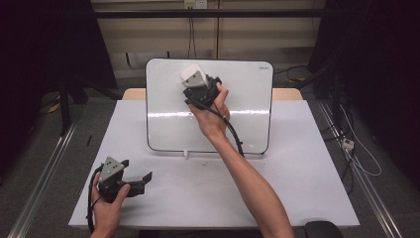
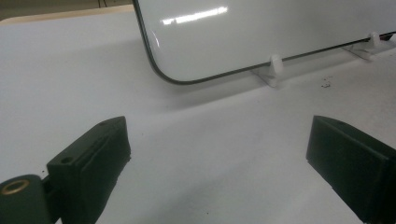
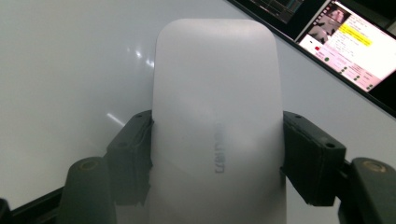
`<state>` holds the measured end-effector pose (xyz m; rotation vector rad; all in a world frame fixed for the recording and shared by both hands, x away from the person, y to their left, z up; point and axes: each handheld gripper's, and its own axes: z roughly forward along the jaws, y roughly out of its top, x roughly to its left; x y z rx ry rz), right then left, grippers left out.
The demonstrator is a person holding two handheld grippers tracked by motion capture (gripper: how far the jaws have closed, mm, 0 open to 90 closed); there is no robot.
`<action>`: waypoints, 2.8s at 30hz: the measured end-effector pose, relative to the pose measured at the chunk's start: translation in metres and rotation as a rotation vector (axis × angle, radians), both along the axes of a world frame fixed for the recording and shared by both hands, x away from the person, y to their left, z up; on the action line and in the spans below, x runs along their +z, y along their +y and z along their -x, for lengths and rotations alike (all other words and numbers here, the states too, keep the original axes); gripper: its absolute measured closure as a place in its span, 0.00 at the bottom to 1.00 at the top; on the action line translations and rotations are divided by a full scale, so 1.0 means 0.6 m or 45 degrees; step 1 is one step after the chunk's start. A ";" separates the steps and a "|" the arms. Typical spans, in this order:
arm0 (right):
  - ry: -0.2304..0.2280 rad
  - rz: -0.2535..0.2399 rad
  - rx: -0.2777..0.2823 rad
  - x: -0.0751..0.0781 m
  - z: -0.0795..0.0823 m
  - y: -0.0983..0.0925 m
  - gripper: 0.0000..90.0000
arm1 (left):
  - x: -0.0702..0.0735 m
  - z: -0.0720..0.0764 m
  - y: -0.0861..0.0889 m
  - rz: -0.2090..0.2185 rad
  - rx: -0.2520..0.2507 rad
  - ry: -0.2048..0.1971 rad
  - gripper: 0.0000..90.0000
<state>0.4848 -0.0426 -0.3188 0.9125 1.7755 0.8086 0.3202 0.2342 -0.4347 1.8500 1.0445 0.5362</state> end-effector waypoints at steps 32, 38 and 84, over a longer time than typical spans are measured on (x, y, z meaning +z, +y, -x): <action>0.029 -0.224 -0.021 -0.010 0.041 -0.171 0.36 | -0.004 -0.003 -0.002 -0.008 0.011 0.015 0.07; 0.009 -0.247 -0.002 -0.010 0.054 -0.180 0.36 | -0.003 -0.002 -0.003 -0.012 0.009 0.008 0.07; 0.115 -0.127 0.048 -0.095 0.174 -0.264 0.35 | -0.002 -0.003 -0.007 -0.013 0.003 0.007 0.07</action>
